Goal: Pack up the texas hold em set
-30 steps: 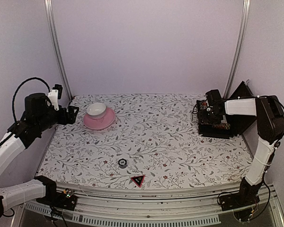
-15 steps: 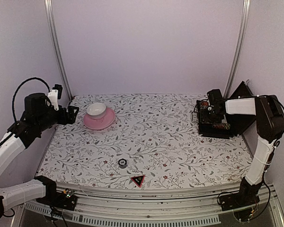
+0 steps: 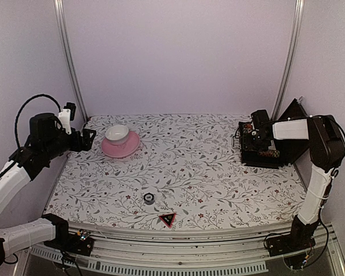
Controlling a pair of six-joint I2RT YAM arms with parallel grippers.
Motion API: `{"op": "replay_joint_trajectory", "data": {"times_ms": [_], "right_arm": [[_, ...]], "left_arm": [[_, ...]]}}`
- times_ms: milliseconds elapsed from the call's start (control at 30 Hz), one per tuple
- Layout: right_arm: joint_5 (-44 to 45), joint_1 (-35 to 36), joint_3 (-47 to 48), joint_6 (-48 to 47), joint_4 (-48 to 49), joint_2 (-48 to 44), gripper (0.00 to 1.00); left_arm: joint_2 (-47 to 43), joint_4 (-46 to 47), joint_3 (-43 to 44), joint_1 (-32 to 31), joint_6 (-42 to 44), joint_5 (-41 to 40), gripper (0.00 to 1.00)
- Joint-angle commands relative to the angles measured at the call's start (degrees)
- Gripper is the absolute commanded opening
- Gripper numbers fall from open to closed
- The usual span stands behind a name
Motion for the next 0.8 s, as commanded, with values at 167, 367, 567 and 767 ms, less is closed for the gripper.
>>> {"op": "replay_joint_trajectory", "data": {"times_ms": [167, 367, 567, 767], "right_arm": [[0.1, -0.5, 0.8, 0.9, 1.5, 0.6, 0.47], [-0.1, -0.6, 0.8, 0.8, 1.4, -0.2, 0.58], [-0.2, -0.6, 0.9, 0.4, 1.0, -1.8, 0.68], [-0.3, -0.6, 1.1, 0.0, 0.2, -3.4, 0.79]], "left_arm": [[0.3, 0.7, -0.7, 0.7, 0.0, 1.1, 0.97], [0.4, 0.6, -0.6, 0.7, 0.0, 1.5, 0.97], [0.5, 0.6, -0.6, 0.8, -0.1, 1.6, 0.97], [0.7, 0.6, -0.6, 0.9, -0.1, 1.9, 0.97]]}}
